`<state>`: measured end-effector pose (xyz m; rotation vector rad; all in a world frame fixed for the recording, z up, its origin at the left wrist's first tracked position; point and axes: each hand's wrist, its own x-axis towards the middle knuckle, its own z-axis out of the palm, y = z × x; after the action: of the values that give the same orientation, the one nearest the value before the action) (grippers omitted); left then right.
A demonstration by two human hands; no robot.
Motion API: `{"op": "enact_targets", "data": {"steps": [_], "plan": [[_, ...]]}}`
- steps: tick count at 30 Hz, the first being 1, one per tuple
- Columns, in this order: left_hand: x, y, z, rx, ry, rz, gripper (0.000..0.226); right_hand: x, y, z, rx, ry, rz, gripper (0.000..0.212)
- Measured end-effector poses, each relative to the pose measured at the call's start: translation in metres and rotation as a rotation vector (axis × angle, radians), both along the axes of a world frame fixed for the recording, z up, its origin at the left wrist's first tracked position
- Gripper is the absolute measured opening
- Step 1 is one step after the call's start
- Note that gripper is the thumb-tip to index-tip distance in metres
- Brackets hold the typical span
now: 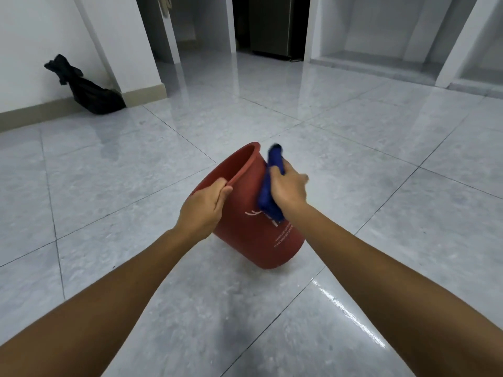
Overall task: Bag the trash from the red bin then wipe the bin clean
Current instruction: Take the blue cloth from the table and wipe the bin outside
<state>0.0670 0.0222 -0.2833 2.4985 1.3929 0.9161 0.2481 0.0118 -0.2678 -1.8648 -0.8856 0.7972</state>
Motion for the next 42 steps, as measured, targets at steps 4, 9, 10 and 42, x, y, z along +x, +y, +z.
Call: {"op": "enact_targets", "data": {"steps": [4, 9, 10, 42], "plan": [[0.011, 0.010, 0.007, 0.000, 0.084, 0.083, 0.046, -0.019, -0.007, -0.005, 0.104, -0.234, 0.098, 0.052], [0.005, 0.017, 0.019, -0.040, 0.020, 0.077, 0.052, 0.012, -0.027, -0.060, -0.275, 0.028, -0.076, 0.046], [0.006, 0.017, 0.022, -0.051, 0.035, 0.068, 0.055, 0.015, -0.031, -0.066, -0.322, 0.067, -0.089, 0.045], [0.002, 0.013, 0.003, -0.141, 0.030, 0.122, 0.035, 0.030, -0.061, -0.090, -0.135, -0.167, -0.213, 0.050]]}}
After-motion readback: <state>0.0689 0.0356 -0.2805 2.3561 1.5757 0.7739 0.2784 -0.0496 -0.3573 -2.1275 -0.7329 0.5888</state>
